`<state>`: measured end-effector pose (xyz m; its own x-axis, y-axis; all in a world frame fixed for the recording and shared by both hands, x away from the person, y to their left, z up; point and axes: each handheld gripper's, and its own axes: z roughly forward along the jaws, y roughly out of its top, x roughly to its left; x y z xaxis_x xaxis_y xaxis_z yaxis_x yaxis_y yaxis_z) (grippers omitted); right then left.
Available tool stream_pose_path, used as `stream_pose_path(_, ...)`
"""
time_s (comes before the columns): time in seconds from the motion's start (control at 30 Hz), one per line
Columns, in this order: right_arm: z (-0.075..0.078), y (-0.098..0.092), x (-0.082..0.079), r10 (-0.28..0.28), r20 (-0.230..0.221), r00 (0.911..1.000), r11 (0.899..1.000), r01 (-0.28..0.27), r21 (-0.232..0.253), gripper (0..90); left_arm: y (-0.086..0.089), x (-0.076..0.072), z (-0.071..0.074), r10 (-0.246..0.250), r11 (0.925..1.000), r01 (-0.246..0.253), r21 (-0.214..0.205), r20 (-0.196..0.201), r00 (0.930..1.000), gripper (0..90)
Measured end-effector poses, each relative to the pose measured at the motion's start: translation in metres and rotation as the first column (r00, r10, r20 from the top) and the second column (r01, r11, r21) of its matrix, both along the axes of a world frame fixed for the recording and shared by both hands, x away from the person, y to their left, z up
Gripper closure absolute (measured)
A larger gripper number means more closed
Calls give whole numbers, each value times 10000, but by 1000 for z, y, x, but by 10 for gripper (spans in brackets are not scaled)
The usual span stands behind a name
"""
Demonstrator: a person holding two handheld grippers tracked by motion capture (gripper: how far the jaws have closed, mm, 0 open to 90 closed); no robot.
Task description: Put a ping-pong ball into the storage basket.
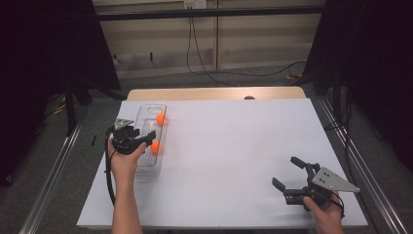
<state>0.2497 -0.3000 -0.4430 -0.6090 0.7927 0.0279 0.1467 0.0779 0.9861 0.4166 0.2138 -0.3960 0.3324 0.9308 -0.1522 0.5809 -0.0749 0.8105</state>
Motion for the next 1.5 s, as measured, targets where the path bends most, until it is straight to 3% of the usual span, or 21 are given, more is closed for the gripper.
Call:
stream_pose_path(0.53, -1, 0, 0, -50, -71, 10000, 10000, 51, 50, 36, -10, -6, 3, -497, 9988, 497, -27, 135, 9987, 251)
stream_pose_path(0.67, -1, 0, 0, -64, -60, 10000, 10000, 64, 70, 36, -15, -12, 2, -838, 9964, 842, -96, 358, 9958, 225)
stream_pose_path(0.87, -1, 0, 1, -59, -53, 10000, 10000, 59, 65, 36, -15, -20, -1, -862, 9961, 868, -165, 361, 9956, 194)
stream_pose_path(1.03, 0, -1, 1, -81, -48, 10000, 9999, 82, 69, 36, -15, -28, 0, -883, 9951, 916, -383, 801, 9929, 149)
stream_pose_path(1.37, 0, 0, 1, -54, -32, 10000, 9999, 54, 88, 36, -13, -43, 0, -961, 9905, 1055, -884, 1046, 9899, 65)
stream_pose_path(1.5, 0, -1, 1, -44, -49, 10000, 10000, 45, 89, 36, -9, -51, -3, -1196, 9870, 1334, -901, 1442, 9823, 43)
